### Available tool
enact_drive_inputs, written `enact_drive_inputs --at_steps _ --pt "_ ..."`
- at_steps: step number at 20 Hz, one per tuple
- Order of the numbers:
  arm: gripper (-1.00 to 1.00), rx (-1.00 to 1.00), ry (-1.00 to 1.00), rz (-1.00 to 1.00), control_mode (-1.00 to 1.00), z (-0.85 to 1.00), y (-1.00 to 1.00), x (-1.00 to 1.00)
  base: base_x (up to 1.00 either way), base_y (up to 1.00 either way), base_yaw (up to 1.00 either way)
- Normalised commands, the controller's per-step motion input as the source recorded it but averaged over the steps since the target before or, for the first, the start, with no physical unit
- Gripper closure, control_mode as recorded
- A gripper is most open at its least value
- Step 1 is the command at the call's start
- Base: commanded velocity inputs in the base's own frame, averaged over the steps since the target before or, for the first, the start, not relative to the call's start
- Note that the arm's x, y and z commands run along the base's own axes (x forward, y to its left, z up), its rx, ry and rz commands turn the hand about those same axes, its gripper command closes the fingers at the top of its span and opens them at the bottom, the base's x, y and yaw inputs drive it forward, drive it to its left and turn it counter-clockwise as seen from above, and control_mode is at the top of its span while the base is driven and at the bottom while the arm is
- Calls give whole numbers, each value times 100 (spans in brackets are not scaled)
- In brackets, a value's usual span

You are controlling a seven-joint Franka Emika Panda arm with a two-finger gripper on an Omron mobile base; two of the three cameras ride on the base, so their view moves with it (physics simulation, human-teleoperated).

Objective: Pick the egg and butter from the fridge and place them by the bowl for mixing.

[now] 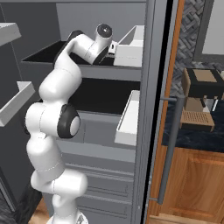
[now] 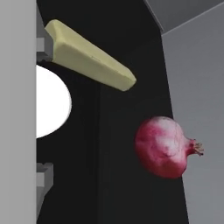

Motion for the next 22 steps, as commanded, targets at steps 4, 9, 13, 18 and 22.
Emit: enact_drive_inputs --at_steps 4,9,13,18,22 --pt "100 0 0 0 -100 -28 5 0 0 0 0" --pt "100 0 0 1 -100 -20 6 -10 0 0 0" --pt "100 0 -2 0 -100 9 0 -64 0 0 0" --pt "100 0 0 0 -100 14 0 -68 0 0 0" --pt "100 0 0 -3 -100 1 12 -76 0 0 0"
